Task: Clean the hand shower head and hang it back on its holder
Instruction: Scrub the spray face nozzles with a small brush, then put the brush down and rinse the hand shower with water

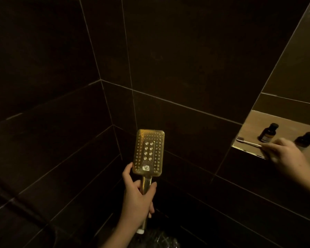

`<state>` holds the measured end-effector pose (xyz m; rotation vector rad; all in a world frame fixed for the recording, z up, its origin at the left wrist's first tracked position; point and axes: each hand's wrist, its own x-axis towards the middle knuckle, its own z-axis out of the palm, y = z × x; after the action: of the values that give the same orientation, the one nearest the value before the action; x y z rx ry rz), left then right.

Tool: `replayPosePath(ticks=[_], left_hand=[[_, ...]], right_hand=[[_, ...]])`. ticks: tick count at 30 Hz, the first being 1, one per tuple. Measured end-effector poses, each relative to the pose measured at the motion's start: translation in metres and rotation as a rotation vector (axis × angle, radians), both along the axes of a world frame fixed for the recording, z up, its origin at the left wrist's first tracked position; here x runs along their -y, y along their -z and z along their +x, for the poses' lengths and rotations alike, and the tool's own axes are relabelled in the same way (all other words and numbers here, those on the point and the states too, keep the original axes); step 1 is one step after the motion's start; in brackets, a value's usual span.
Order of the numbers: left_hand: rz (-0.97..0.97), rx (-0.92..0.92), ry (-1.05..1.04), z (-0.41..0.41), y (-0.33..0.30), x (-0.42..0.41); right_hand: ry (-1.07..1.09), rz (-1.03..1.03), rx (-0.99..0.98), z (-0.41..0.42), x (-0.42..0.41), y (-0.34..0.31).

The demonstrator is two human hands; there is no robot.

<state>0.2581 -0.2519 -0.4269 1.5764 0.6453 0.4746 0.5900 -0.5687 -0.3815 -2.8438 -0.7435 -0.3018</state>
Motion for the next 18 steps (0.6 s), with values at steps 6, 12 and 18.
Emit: replayPosePath(ticks=[6, 12, 18], left_hand=[[-0.018, -0.022, -0.049, -0.005, 0.000, -0.007], [-0.031, -0.041, -0.061, -0.009, 0.000, -0.011], [-0.018, -0.040, -0.088, -0.023, -0.003, -0.014]], right_hand=[[0.001, 0.008, 0.053, 0.012, 0.004, 0.020], [0.055, -0.074, 0.075, 0.027, 0.008, 0.032], [0.152, 0.167, 0.085, 0.026, 0.007, 0.058]])
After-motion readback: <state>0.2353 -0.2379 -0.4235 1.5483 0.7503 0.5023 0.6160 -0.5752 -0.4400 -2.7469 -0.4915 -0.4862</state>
